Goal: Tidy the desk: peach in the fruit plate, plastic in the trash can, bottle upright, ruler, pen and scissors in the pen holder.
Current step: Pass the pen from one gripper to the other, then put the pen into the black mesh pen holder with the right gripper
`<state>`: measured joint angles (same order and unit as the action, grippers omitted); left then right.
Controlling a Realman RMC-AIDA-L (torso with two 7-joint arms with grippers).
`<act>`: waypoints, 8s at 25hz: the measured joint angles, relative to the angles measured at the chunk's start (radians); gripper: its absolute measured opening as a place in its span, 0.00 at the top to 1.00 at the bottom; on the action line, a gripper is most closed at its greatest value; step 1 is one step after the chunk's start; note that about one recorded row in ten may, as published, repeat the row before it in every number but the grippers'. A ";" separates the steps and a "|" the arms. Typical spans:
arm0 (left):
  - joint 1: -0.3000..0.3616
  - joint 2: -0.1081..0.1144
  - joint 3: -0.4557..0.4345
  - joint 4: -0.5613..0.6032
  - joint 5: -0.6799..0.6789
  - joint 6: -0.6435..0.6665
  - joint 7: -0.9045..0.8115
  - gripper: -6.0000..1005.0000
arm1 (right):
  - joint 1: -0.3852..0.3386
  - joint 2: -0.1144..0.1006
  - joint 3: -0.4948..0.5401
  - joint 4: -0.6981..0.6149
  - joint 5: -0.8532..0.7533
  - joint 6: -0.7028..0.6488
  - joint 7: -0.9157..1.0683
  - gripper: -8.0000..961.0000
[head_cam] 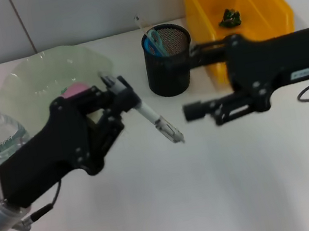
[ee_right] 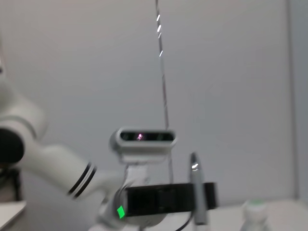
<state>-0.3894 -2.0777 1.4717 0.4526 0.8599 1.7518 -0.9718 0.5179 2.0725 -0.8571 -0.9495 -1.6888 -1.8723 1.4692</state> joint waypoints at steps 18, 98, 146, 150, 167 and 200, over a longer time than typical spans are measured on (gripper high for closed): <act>0.021 -0.002 0.153 -0.043 -0.525 0.058 -0.233 0.85 | -0.120 0.002 0.077 0.188 0.263 -0.010 -0.280 0.18; -0.008 -0.002 0.479 0.010 -1.038 -0.248 -0.469 0.85 | 0.282 0.020 -0.025 0.741 0.400 0.256 -1.448 0.18; -0.011 -0.002 0.486 0.014 -1.038 -0.256 -0.493 0.85 | 0.319 0.020 -0.028 0.796 0.423 0.272 -1.511 0.73; -0.010 -0.002 0.487 0.014 -1.038 -0.256 -0.493 0.84 | 0.320 0.020 -0.028 0.797 0.423 0.272 -1.511 0.77; -0.012 -0.002 0.499 0.015 -1.042 -0.256 -0.493 0.84 | 0.323 0.020 -0.025 0.807 0.423 0.266 -1.506 0.87; 0.011 0.007 0.496 -0.035 -0.997 -0.052 -0.260 0.20 | 0.260 0.020 -0.017 0.841 0.678 0.081 -1.380 0.83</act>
<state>-0.3782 -2.0709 1.9678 0.4175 -0.1374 1.6996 -1.2319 0.7775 2.0922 -0.8741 -0.1085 -1.0113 -1.7915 0.0888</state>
